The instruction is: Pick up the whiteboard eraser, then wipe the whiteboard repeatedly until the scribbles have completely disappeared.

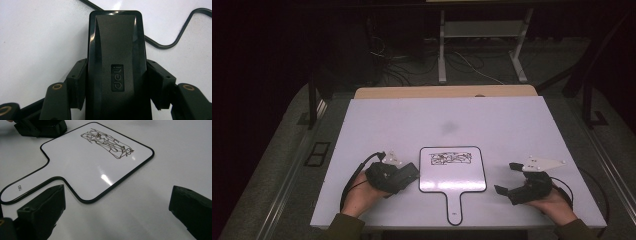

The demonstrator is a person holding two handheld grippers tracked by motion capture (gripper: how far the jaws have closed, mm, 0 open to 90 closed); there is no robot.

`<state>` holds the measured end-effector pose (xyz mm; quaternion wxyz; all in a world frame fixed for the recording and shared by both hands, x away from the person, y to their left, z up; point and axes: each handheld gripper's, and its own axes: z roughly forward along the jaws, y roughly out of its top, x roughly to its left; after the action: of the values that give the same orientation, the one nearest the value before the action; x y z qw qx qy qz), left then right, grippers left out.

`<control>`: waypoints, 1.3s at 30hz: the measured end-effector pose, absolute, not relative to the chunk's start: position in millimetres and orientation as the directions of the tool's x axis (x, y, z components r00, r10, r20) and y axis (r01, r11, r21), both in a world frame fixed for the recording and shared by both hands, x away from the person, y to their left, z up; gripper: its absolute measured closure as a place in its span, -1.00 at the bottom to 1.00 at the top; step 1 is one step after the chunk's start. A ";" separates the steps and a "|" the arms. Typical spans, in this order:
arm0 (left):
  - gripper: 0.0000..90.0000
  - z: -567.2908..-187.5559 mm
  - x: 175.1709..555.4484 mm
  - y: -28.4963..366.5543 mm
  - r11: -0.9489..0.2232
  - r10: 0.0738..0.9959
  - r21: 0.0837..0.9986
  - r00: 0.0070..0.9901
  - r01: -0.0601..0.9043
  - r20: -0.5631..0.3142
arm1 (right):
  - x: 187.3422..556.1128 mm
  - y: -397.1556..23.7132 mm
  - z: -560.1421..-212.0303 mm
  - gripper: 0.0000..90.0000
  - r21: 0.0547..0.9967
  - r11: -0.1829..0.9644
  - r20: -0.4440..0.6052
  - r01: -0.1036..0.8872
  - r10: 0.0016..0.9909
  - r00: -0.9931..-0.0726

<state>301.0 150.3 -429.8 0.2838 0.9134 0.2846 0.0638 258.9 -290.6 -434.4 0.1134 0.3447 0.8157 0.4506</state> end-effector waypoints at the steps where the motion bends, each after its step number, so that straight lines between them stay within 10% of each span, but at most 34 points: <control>1: -0.13 -429.7 300.7 150.0 -0.679 0.556 0.554 0.830 0.483 -0.042 | 258.9 -290.6 -434.4 -1.00 0.814 0.356 0.125 0.459 0.664 -0.737; 39: -0.13 -404.7 300.6 155.5 -0.608 0.565 0.623 0.820 0.492 -0.097 | 261.6 -291.5 -434.3 -1.00 0.815 0.347 0.133 0.464 0.668 -0.733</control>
<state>300.6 155.5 -404.7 0.3301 0.8949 0.2953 0.0545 261.6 -291.5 -434.3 0.1123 0.3480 0.8130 0.4532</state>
